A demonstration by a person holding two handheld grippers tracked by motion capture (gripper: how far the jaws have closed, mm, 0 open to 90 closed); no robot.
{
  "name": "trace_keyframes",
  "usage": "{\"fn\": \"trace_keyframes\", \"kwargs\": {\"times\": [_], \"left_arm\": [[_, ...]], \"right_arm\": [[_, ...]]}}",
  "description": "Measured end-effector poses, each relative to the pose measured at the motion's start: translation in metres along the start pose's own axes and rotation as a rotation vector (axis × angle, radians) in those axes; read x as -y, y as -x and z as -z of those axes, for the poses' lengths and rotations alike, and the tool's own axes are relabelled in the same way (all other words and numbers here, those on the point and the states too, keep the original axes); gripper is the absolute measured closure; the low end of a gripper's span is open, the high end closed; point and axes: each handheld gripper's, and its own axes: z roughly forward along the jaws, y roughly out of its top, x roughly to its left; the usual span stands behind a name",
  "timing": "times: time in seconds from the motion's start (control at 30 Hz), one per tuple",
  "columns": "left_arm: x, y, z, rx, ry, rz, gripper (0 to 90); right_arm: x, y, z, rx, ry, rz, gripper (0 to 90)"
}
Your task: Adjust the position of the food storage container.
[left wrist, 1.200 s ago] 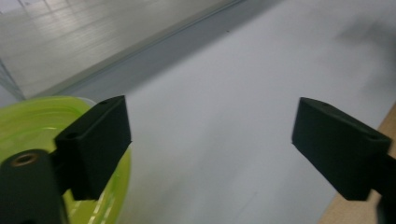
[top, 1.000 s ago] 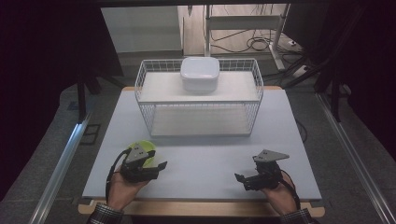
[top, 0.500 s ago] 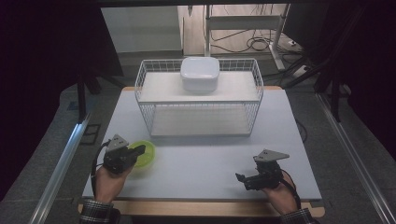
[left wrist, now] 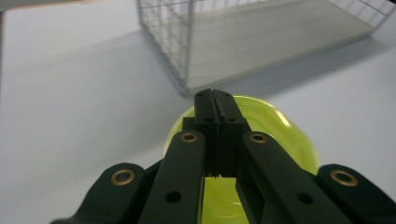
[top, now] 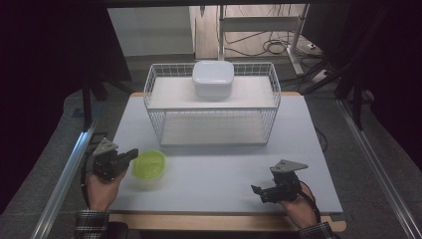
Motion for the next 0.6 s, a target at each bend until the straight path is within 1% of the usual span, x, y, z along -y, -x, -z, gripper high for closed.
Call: {"fn": "trace_keyframes", "kwargs": {"times": [0.07,0.17,0.33,0.4,0.47,0.53,0.6], "left_arm": [[0.003,-0.007,0.000,-0.025,0.000,0.017,89.9],[0.008,-0.015,-0.002,-0.046,-0.010,0.036,89.9],[0.015,-0.022,-0.009,-0.074,-0.039,0.046,89.9],[0.019,-0.025,-0.012,-0.074,-0.053,0.068,89.9],[0.021,-0.026,-0.014,-0.068,-0.061,0.079,89.9],[0.024,-0.025,-0.016,-0.067,-0.074,0.084,89.9],[0.026,-0.023,-0.017,-0.067,-0.088,0.080,89.9]], "right_arm": [[0.000,0.000,-0.001,-0.001,-0.001,0.000,4.2],[0.000,0.000,-0.001,-0.001,-0.006,0.005,4.3],[0.001,0.001,0.000,0.004,-0.007,0.008,4.7],[0.001,0.001,0.000,0.006,-0.008,0.009,4.8],[0.001,0.001,-0.001,0.007,-0.010,0.012,4.8],[0.001,0.001,-0.001,0.008,-0.014,0.016,4.8],[0.001,0.001,-0.001,0.009,-0.015,0.017,4.9]]}}
